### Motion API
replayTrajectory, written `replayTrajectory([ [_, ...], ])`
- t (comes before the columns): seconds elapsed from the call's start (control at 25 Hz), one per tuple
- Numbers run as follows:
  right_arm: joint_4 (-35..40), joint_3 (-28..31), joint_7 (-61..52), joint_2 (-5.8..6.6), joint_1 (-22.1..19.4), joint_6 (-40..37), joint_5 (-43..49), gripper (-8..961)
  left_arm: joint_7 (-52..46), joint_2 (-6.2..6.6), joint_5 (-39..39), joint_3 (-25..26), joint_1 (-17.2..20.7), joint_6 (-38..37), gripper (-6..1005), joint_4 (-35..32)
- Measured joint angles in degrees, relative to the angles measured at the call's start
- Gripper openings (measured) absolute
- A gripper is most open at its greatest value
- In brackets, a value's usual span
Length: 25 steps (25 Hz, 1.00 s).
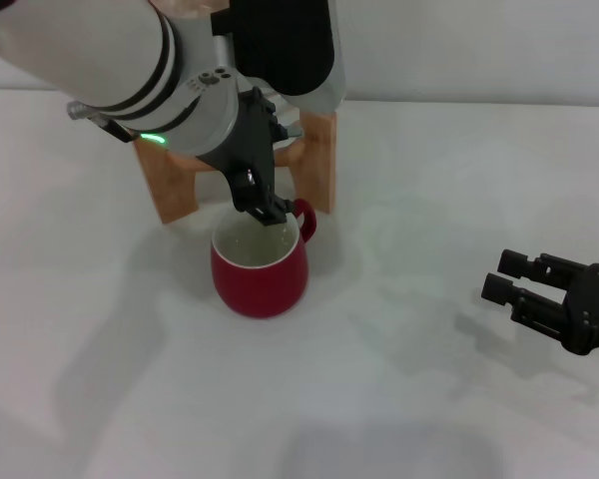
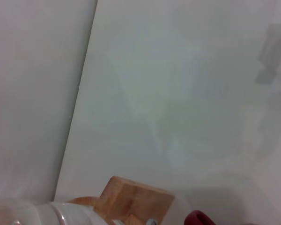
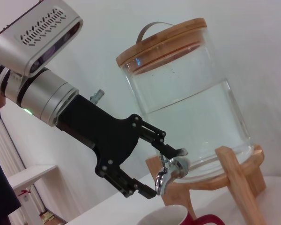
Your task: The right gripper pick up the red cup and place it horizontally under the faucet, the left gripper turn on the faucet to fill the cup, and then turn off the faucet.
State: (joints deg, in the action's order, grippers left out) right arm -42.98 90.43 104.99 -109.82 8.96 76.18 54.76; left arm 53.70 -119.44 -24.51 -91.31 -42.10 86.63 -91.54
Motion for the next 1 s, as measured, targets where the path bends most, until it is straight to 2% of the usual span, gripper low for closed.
replayTrajectory([
  [0.28, 0.1, 0.1, 0.0, 0.13, 0.0, 0.0, 0.0, 480, 0.8, 0.12, -3.0, 0.1, 0.5, 0.5, 810, -2.3],
  [0.44, 0.5, 0.9, 0.1, 0.08, 0.0, 0.0, 0.0, 480, 1.6, 0.22, -6.7, 1.1, 2.7, 2.3, 809, -6.1],
  [0.52, 0.5, 0.9, 0.1, 0.07, 0.0, 0.0, 0.0, 480, 1.7, 0.20, -7.8, 1.6, 5.0, 2.7, 808, -8.3],
  [0.64, 0.6, 1.2, 0.2, 0.08, 0.2, 0.0, 0.0, 480, 2.1, 0.18, -11.4, 3.6, 11.1, 2.2, 807, -12.3],
  [0.84, 0.6, 1.5, 0.3, 0.05, 0.2, 0.1, 0.0, 480, 3.9, 0.14, -22.4, 10.1, 21.6, -0.3, 806, -16.2],
  [1.0, 0.6, 1.5, 0.3, -0.12, 0.5, 0.1, 0.0, 480, 6.0, 0.10, -32.7, 16.1, 29.4, -3.2, 805, -16.4],
])
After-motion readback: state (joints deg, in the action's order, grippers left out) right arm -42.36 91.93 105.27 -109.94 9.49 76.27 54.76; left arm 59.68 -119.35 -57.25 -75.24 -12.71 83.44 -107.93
